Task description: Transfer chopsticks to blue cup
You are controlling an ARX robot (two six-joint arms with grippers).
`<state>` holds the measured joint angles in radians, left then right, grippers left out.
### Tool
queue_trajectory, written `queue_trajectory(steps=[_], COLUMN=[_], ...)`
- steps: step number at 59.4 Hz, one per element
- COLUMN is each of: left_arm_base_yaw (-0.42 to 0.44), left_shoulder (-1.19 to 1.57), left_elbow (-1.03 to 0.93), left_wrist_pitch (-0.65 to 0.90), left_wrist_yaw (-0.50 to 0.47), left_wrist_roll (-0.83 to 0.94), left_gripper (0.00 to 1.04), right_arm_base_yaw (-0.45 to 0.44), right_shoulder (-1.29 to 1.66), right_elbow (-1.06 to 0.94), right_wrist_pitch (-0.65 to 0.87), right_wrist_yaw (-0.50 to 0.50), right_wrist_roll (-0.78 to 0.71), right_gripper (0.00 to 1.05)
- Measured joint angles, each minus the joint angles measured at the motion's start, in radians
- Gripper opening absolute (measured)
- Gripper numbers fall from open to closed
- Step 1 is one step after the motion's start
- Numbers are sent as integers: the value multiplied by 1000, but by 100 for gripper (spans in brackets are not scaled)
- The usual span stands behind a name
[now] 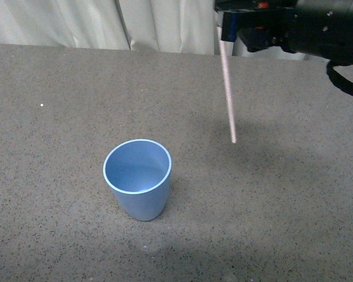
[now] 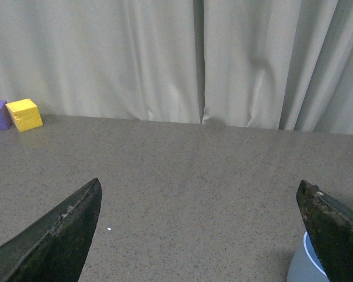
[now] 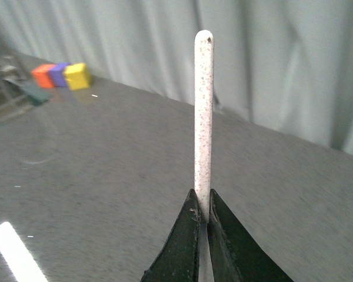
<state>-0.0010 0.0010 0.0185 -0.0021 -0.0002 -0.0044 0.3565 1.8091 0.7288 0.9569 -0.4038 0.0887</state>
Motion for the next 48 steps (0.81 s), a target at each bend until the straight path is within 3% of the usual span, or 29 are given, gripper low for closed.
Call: queue_trajectory(steps=[6,13,48], left_arm_base_yaw=[0,0,0], left_shoulder=[0,0,0], left_elbow=[0,0,0], left_wrist_pitch=[0,0,0], left_wrist_yaw=[0,0,0], left_wrist_roll=[0,0,0], left_gripper=[98,98,98], right_arm_base_yaw=[59,102,186], right_shoulder=[18,39,161], right_elbow=[48,96,100], right_wrist_pitch=[37,44,56], right_wrist_yaw=[-112,-143,-169], right_wrist_roll=[49,88,100], right_gripper=[1,1,1])
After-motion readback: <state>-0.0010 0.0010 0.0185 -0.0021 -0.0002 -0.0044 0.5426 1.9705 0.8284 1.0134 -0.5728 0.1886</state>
